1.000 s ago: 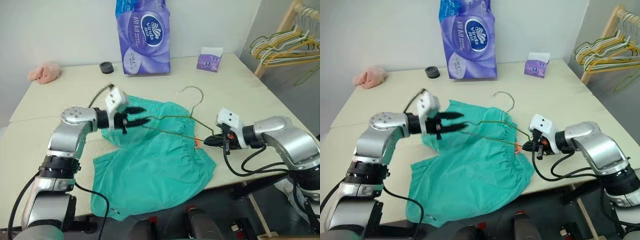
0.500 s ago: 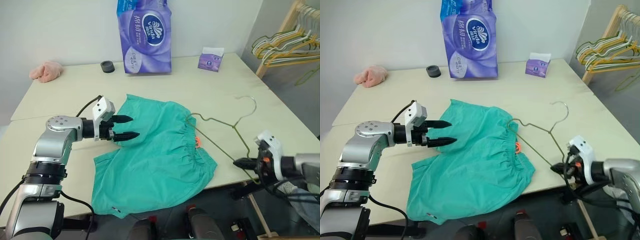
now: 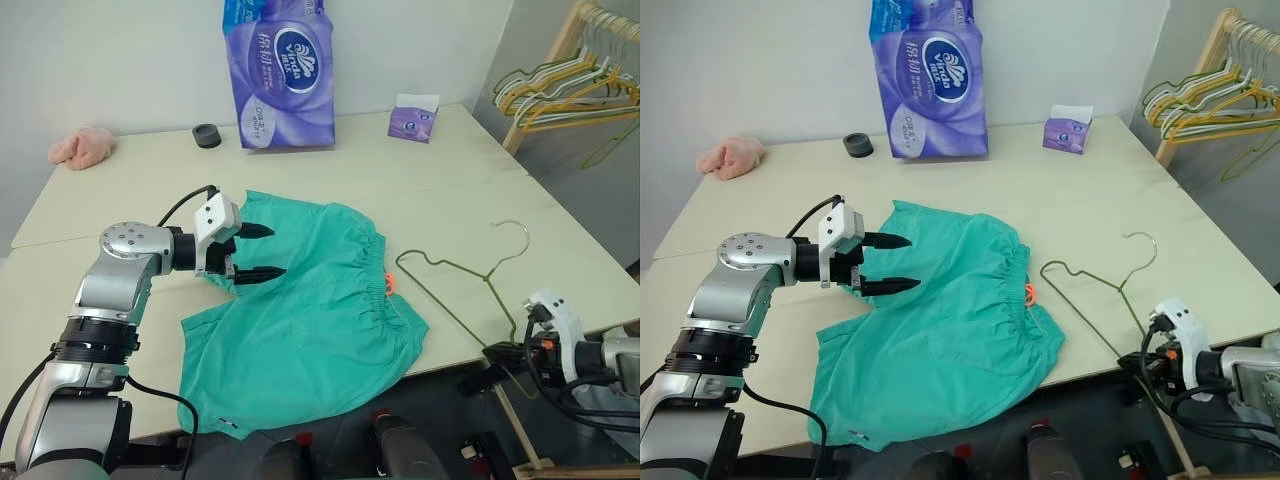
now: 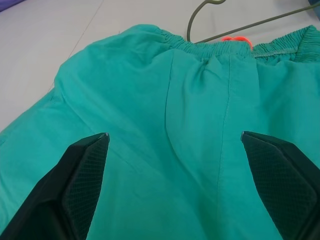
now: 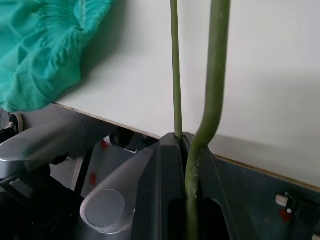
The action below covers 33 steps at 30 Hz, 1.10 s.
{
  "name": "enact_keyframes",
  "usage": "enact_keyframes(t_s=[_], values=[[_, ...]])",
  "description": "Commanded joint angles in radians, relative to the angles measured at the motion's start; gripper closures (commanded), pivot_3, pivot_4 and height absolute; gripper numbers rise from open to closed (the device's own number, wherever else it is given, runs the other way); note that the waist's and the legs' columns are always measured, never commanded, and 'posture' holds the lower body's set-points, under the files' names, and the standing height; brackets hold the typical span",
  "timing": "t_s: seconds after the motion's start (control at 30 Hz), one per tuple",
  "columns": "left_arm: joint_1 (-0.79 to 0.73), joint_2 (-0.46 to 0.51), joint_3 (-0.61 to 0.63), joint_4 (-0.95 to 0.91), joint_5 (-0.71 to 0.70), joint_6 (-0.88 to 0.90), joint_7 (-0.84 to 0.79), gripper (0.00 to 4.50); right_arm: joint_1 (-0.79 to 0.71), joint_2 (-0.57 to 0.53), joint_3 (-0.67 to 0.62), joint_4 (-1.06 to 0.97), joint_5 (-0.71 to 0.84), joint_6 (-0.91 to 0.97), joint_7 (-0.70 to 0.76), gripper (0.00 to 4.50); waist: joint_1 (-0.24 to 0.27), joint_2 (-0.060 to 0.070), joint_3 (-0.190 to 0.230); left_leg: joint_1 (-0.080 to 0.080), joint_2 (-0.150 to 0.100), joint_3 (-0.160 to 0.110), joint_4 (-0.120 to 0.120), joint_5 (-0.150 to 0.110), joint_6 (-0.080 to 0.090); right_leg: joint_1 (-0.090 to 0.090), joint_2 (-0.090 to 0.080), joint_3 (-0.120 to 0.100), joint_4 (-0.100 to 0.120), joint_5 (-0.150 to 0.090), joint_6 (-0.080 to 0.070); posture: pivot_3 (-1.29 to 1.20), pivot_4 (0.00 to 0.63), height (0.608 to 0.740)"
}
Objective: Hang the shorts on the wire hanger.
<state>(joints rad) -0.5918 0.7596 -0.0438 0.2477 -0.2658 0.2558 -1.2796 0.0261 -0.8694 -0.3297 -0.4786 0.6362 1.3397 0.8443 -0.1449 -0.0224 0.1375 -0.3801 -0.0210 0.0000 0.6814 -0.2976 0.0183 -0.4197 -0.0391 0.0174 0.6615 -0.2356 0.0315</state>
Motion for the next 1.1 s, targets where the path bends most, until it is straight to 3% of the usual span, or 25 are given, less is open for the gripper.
enact_keyframes(t_s=[0.03,0.33,0.6,0.73,1.1], values=[[-0.014,0.012,0.012,-0.017,0.003,-0.010,0.006,0.04,-0.031,-0.031,0.007,-0.070,0.064,-0.020,0.028,4.50,0.000,0.000,0.000,0.000,0.000,0.000,0.000,0.000,0.000,0.000,0.000,0.000,0.000,0.000,0.000,-0.26,0.130,0.740],[-0.020,0.014,0.021,0.007,0.020,-0.028,0.032,0.04,-0.072,-0.046,0.120,-0.131,0.108,-0.049,0.015,4.50,0.004,0.000,0.000,0.000,0.000,0.000,0.000,0.000,0.000,0.000,0.000,0.000,0.000,0.000,0.000,-0.25,0.130,0.740],[0.079,0.075,-0.001,-0.131,-0.051,0.054,-0.102,0.04,-0.045,-0.063,0.019,-0.012,0.111,-0.061,0.007,4.50,0.003,-0.001,0.000,0.000,0.000,0.000,0.000,0.000,0.000,0.000,-0.001,0.000,-0.001,0.000,0.000,-0.24,0.130,0.740],[0.083,0.066,0.005,-0.132,-0.041,0.053,-0.075,0.04,-0.005,-0.050,-0.034,0.039,0.121,-0.056,0.000,4.50,0.009,-0.001,0.001,0.000,0.001,-0.001,0.000,0.000,0.000,0.000,-0.001,-0.001,0.000,0.000,0.000,-0.24,0.130,0.740],[0.057,0.062,-0.004,-0.098,-0.021,0.039,-0.064,0.04,-0.029,-0.020,0.050,0.052,0.130,-0.057,-0.022,4.50,0.003,-0.001,0.001,0.000,0.001,0.000,0.000,0.000,0.000,0.000,0.000,0.000,0.000,-0.002,0.003,-0.24,0.126,0.740]])
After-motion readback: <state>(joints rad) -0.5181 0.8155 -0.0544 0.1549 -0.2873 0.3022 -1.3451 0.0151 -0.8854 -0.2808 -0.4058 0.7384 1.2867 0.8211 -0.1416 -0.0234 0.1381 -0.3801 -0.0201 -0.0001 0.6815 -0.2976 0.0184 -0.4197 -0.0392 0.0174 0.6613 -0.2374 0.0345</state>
